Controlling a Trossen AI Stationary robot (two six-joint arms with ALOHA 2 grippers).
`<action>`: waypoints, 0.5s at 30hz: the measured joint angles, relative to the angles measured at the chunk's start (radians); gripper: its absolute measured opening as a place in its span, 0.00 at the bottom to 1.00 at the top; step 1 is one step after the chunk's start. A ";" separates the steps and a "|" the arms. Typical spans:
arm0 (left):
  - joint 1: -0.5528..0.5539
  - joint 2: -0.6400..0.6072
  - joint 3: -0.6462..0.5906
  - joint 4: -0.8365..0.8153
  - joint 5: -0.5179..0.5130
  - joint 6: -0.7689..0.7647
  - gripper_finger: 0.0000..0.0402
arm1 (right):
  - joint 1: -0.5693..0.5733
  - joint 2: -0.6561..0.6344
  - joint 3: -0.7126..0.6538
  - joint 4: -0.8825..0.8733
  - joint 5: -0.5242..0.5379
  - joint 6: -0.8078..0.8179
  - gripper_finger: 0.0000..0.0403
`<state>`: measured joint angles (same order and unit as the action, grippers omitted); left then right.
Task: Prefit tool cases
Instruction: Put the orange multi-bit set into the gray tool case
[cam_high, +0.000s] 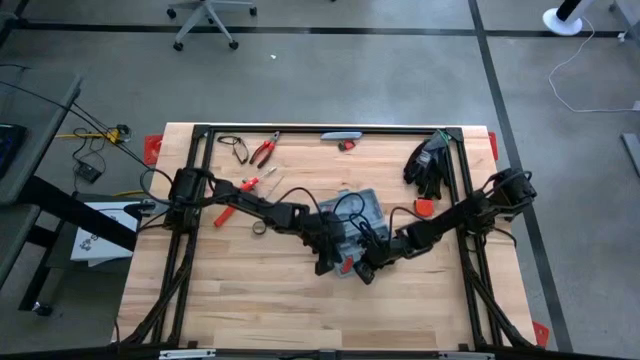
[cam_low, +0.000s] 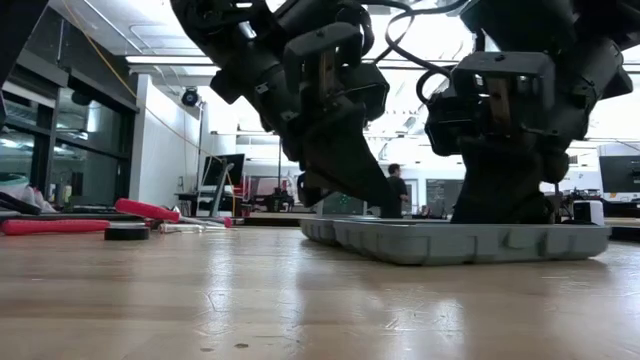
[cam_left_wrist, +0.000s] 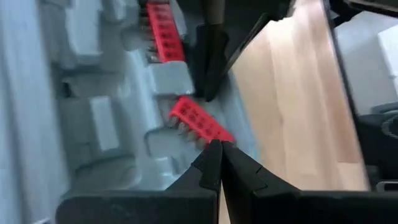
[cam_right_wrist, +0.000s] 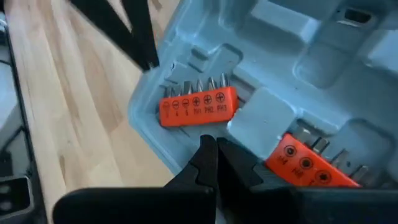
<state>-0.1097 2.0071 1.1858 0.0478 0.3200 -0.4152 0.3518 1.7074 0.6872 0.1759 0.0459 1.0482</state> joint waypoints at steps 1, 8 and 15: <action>0.005 0.000 0.000 -0.005 0.011 -0.022 0.00 | -0.005 -0.003 0.000 0.010 -0.006 0.006 0.00; 0.062 0.000 0.000 -0.010 0.100 -0.097 0.00 | -0.031 -0.009 0.000 -0.018 -0.103 0.027 0.00; 0.113 0.000 0.000 0.001 0.171 -0.098 0.00 | -0.030 -0.009 0.000 -0.056 -0.149 0.028 0.00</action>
<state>0.0029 2.0071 1.1858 0.0490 0.4911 -0.5129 0.3222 1.6985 0.6872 0.1201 -0.1030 1.0761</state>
